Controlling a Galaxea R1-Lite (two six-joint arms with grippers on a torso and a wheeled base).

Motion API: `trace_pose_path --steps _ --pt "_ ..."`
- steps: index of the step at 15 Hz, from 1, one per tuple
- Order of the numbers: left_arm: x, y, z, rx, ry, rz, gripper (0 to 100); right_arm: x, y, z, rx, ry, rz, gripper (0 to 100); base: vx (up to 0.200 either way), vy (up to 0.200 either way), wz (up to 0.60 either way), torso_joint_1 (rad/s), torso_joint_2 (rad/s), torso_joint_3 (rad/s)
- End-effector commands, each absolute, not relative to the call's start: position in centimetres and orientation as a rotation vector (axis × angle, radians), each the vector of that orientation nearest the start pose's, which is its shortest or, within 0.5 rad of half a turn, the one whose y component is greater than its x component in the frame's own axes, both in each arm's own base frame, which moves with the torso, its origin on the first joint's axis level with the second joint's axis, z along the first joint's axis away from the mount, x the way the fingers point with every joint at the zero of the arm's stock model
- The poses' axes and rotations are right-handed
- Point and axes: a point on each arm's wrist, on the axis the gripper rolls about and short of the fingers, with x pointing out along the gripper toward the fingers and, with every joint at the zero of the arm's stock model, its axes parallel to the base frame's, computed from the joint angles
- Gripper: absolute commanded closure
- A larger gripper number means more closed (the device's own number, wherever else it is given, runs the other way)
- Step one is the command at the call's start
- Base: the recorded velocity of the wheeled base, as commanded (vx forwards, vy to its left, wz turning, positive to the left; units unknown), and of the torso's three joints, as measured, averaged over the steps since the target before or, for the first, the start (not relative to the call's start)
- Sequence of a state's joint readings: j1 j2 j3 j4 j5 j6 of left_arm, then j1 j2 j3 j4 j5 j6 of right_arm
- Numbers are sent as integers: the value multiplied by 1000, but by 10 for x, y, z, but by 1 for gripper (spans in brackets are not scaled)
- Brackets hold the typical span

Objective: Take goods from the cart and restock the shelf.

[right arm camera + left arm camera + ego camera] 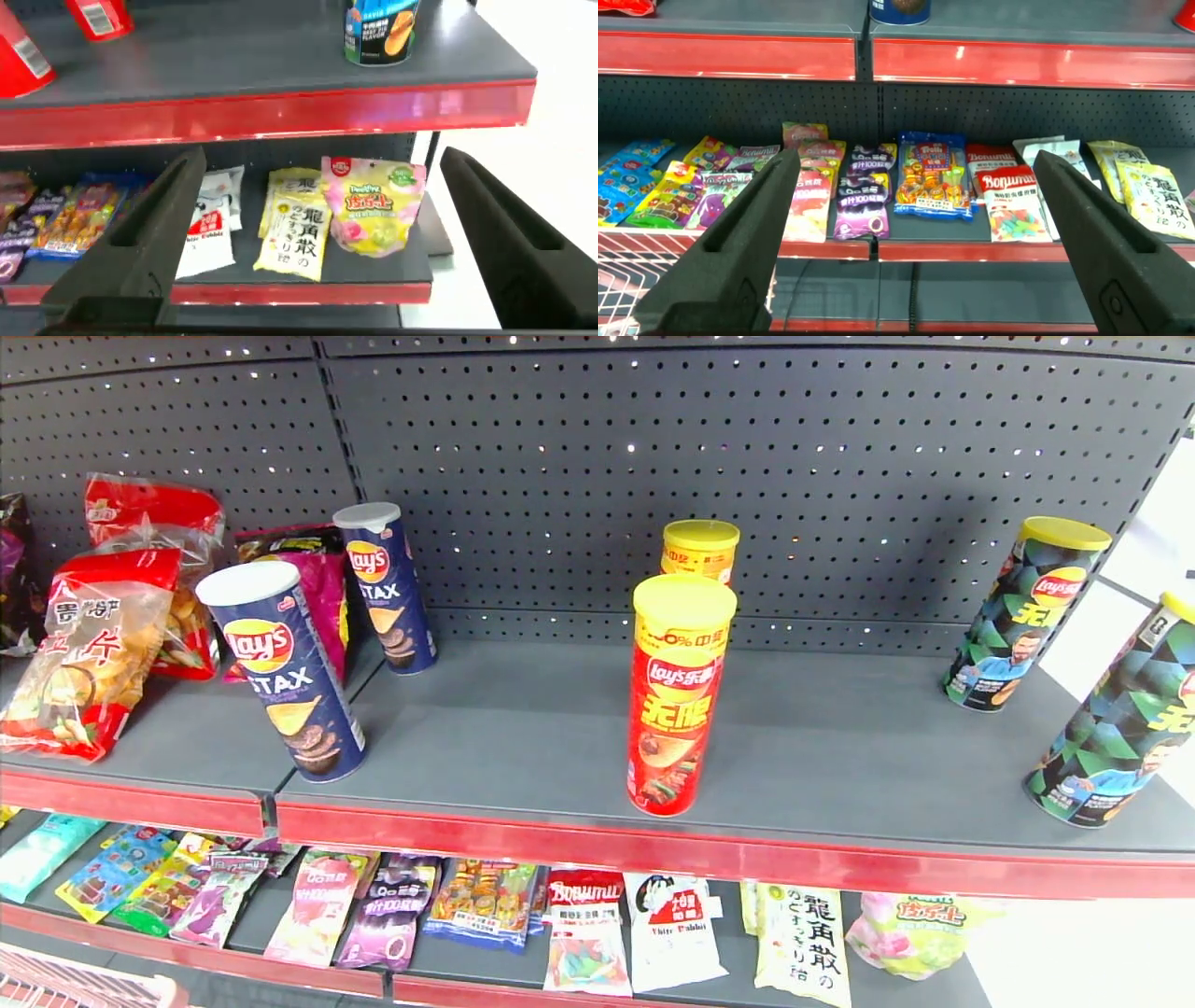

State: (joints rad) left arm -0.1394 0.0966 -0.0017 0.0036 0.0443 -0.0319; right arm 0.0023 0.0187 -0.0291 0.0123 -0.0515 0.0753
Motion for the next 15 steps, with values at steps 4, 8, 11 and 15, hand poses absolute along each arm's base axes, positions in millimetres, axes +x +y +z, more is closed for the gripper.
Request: trace_pose_path --steps 4,8,11,15 --pt "-15 3 77 -23 102 -93 0 -23 1 76 2 8 74 0 0 0 0 0 0 0" --pt "-15 3 77 -23 101 -93 0 -23 1 75 0 8 72 0 0 0 0 0 0 0" --pt "-15 3 77 -23 101 -93 0 -23 1 75 -3 6 57 0 0 0 0 0 0 0" --pt "-15 3 77 -23 101 -93 0 -23 1 75 -3 8 54 0 0 0 0 0 0 0"
